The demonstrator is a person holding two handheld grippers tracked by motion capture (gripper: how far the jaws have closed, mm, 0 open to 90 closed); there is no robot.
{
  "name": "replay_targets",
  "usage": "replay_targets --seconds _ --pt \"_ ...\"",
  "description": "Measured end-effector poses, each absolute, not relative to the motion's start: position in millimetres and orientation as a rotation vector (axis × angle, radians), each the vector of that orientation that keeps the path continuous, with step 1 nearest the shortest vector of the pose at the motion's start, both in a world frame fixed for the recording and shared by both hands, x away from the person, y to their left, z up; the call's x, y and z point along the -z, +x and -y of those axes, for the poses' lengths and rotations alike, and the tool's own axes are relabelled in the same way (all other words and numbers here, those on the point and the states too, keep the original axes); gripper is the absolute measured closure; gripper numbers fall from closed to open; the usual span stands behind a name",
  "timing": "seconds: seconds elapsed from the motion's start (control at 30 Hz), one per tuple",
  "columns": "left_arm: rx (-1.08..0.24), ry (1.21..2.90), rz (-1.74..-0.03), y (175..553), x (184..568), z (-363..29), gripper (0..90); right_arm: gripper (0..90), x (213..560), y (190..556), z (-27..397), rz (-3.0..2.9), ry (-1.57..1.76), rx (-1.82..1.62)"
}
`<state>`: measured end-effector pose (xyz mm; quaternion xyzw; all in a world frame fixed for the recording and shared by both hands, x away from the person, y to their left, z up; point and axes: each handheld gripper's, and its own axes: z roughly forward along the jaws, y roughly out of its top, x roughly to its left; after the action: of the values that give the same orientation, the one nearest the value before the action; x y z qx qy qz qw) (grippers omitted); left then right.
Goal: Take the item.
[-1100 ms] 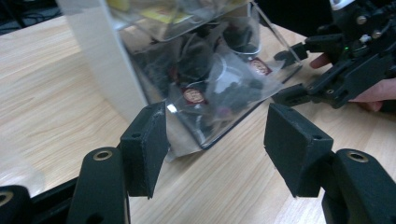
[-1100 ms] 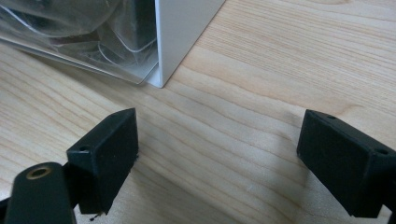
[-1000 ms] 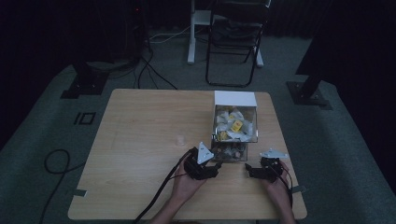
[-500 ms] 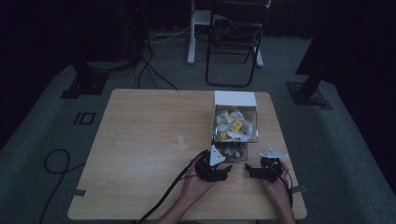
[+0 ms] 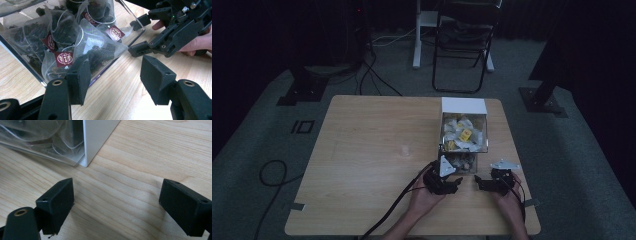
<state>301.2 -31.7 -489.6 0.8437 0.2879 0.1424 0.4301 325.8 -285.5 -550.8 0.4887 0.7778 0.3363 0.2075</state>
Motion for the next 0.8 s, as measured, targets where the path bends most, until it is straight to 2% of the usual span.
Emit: replay_targets --seconds 0.67,0.8 --pt "-0.326 2.118 -0.683 281.2 490.8 31.2 44.9 12.4 550.8 325.8 285.5 -2.166 1.361 -0.935" --pt "-0.355 2.105 -0.670 278.5 488.1 31.2 46.0 12.4 550.7 325.8 285.5 -2.166 1.361 -0.935"
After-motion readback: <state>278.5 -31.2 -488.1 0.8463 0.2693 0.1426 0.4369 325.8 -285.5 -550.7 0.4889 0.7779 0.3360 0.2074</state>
